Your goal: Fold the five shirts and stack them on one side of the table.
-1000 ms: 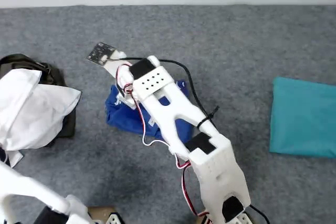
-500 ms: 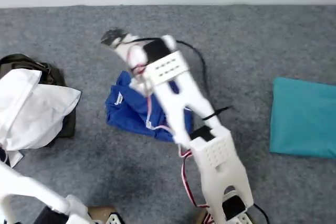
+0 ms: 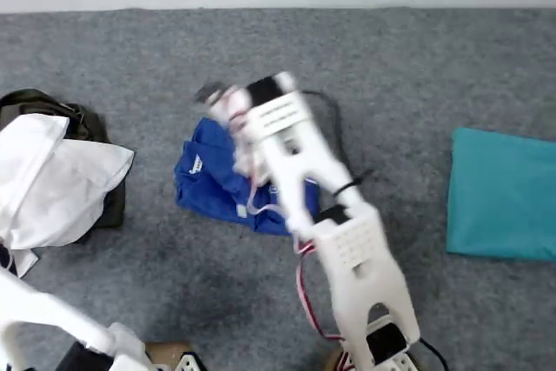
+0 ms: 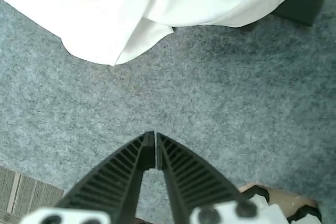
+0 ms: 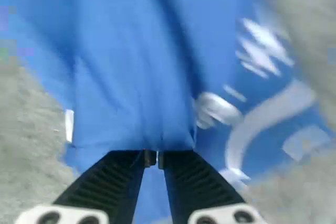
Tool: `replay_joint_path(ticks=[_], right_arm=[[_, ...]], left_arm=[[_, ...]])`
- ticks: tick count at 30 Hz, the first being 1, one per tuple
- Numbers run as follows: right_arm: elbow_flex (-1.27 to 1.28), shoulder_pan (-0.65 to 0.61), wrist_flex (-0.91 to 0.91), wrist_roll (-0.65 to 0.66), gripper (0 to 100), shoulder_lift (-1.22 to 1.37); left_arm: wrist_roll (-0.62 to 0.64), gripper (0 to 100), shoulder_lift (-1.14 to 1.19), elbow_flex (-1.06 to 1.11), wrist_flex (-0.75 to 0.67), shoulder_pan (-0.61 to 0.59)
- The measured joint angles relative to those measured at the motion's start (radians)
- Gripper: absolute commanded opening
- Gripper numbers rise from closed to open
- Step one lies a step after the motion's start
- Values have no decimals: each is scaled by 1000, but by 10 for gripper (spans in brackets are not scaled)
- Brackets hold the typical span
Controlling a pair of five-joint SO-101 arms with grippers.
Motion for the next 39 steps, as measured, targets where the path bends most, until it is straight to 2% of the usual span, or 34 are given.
replay_joint_path(ticks=[5,8,13,20,23,28,36,39], right_arm=[[-103,-247,0,3,9,25],[-212,-325,0,3,9,25],[-313,-279,0,3,9,21],[-321,-29,0,3,9,23],[-322,20,0,0,9,58],[-322,-57,2,-58,9,114],[-298,-347,2,-115,9,152],[-315,-374,2,-117,11,152]], left_arm=[[0,16,0,0,-12,0],[0,16,0,0,-26,0],[0,16,0,0,-40,0],[0,16,0,0,-40,0],[0,16,0,0,-40,0],[0,16,0,0,-40,0],[0,16,0,0,-40,0],[0,16,0,0,-40,0]])
